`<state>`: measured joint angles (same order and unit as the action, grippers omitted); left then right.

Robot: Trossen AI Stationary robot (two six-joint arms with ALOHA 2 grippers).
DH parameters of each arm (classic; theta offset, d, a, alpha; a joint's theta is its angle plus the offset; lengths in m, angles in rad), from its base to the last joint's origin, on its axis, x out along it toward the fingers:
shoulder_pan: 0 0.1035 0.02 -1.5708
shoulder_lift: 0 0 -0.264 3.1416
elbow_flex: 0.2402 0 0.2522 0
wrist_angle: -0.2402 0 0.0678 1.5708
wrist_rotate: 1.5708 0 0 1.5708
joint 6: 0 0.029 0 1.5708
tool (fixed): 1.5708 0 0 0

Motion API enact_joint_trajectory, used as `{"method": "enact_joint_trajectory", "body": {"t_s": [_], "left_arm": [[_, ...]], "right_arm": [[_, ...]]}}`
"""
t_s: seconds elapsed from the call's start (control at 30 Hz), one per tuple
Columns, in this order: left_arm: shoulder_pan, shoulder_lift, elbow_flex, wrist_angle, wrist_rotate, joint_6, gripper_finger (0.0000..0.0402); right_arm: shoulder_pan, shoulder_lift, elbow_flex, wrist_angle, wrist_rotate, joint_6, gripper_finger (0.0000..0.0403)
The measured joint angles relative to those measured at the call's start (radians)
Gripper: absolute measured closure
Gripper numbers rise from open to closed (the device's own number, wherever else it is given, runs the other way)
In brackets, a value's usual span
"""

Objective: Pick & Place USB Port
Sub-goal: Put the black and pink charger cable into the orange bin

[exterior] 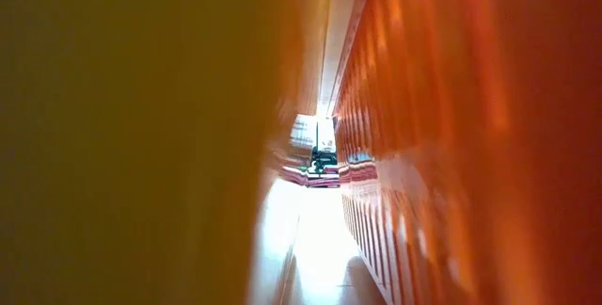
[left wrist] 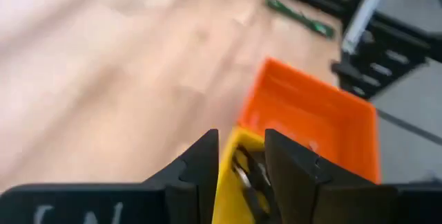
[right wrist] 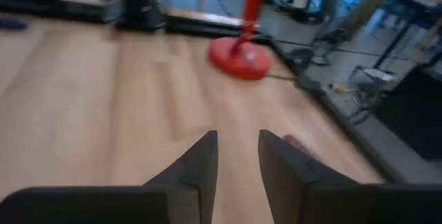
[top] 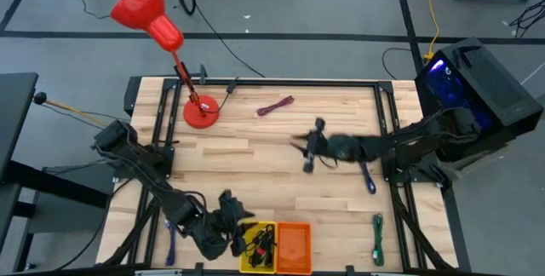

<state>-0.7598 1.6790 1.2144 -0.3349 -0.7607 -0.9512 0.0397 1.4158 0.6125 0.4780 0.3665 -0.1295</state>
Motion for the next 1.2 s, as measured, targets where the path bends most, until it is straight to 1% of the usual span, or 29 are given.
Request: {"method": "enact_joint_trajectory", "body": {"t_s": [0.1, 0.13, 0.2, 0.3, 0.47, 0.6, 0.7, 0.8, 0.93, 1.0, 1.1, 1.2], "left_arm": [[0.006, -0.010, 0.000, -0.020, -0.071, 0.073, 0.0280], [0.007, -0.011, 0.000, -0.018, -0.083, 0.101, 0.0280], [0.014, -0.011, 0.000, -0.019, -0.098, 0.149, 0.0280], [0.025, -0.011, 0.000, -0.023, -0.102, 0.175, 0.0280], [0.042, -0.011, 0.000, -0.031, -0.102, 0.219, 0.0280], [0.052, -0.011, 0.000, -0.031, -0.103, 0.262, 0.0280], [0.057, -0.011, 0.000, -0.031, -0.102, 0.264, 0.0280], [0.057, -0.011, 0.000, -0.031, -0.103, 0.265, 0.0280], [0.057, -0.011, 0.000, -0.031, -0.103, 0.264, 0.0280], [0.057, -0.011, 0.000, -0.030, -0.102, 0.264, 0.0280], [0.057, -0.011, 0.000, -0.030, -0.102, 0.264, 0.0280], [0.057, -0.011, 0.000, -0.031, -0.102, 0.264, 0.0280]], "right_arm": [[-0.138, 0.017, 0.118, -0.193, -0.201, 0.015, 0.0295], [-0.179, 0.031, 0.162, -0.239, -0.235, 0.002, 0.0295], [-0.238, 0.060, 0.237, -0.315, -0.247, -0.044, 0.0295], [-0.304, 0.120, 0.352, -0.405, -0.258, -0.113, 0.0295], [-0.382, 0.276, 0.560, -0.617, -0.373, -0.141, 0.0295], [-0.401, 0.434, 0.700, -0.782, -0.377, -0.194, 0.0282], [-0.404, 0.535, 0.770, -0.815, -0.376, -0.227, 0.0256], [-0.397, 0.605, 0.822, -0.814, -0.375, -0.233, 0.0223], [-0.382, 0.664, 0.874, -0.814, -0.371, -0.254, 0.0180], [-0.377, 0.677, 0.887, -0.814, -0.339, -0.258, 0.0162], [-0.376, 0.683, 0.892, -0.810, -0.295, -0.276, 0.0143], [-0.373, 0.683, 0.892, -0.817, -0.254, -0.258, 0.0134]]}}
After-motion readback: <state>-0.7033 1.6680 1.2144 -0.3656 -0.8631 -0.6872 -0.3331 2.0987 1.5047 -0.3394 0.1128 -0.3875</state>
